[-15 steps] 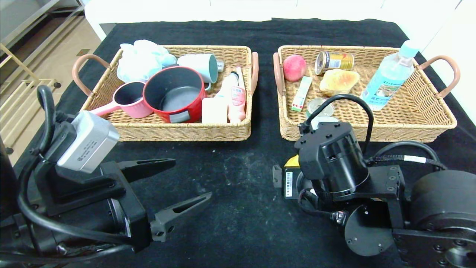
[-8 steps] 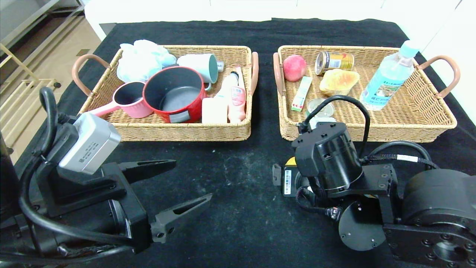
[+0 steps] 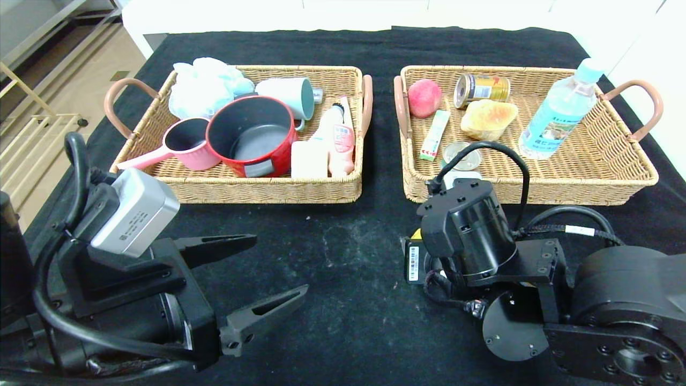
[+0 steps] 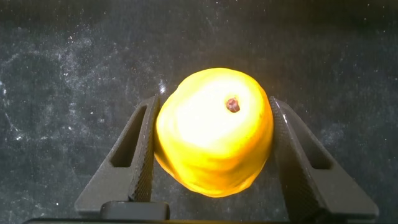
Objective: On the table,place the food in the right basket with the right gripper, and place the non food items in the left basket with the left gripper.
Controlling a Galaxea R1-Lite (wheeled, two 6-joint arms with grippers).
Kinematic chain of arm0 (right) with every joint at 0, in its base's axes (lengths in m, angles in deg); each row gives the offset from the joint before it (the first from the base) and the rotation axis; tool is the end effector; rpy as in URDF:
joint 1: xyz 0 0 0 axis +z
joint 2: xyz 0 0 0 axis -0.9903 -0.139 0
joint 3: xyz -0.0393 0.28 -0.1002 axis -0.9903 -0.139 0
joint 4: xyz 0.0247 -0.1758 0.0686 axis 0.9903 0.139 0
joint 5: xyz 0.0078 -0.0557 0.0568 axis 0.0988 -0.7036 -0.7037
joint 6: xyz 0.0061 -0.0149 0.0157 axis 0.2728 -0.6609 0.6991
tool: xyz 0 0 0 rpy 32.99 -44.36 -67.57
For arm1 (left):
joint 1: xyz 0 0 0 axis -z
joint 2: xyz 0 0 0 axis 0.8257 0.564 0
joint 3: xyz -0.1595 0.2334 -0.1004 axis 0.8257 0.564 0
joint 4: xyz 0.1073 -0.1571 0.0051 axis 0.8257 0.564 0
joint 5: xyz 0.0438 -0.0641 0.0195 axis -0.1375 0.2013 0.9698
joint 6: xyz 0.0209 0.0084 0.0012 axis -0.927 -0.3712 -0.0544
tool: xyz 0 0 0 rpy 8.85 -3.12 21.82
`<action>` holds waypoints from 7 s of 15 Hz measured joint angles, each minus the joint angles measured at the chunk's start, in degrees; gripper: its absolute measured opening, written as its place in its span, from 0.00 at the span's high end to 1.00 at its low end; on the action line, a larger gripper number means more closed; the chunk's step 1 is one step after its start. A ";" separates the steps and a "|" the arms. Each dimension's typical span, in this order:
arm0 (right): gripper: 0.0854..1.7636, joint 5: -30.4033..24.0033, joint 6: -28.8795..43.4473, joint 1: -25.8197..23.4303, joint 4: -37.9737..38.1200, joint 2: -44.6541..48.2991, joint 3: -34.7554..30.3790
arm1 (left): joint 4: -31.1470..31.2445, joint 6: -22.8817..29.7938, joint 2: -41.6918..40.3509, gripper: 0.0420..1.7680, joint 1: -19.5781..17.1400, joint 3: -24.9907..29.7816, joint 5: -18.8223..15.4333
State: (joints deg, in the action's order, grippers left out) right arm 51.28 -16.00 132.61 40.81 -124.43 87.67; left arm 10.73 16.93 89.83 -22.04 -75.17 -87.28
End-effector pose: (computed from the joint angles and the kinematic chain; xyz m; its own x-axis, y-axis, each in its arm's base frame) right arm 0.2287 0.2552 0.1868 0.9119 0.0764 -0.4031 -0.0505 0.9959 0.0745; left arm 0.1513 -0.1054 0.2191 0.7060 -0.6816 -0.1925 0.7020 0.7094 0.0628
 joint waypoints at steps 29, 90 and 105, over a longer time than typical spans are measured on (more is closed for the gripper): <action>0.37 -0.66 -17.80 -0.55 0.46 11.56 0.33 | -0.22 -0.17 0.34 0.03 0.22 0.41 0.11; 0.04 -24.59 -36.32 -12.40 -7.00 33.66 -16.26 | 10.33 -0.50 -12.68 0.03 -9.48 0.74 4.58; 0.04 -40.68 -36.67 -28.56 36.79 72.10 -17.77 | 48.23 -1.57 -41.64 0.03 -23.60 -7.68 5.62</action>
State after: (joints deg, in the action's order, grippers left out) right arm 10.60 -52.67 104.05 77.60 -52.33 69.89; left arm 58.95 15.35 48.19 -45.64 -82.85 -81.66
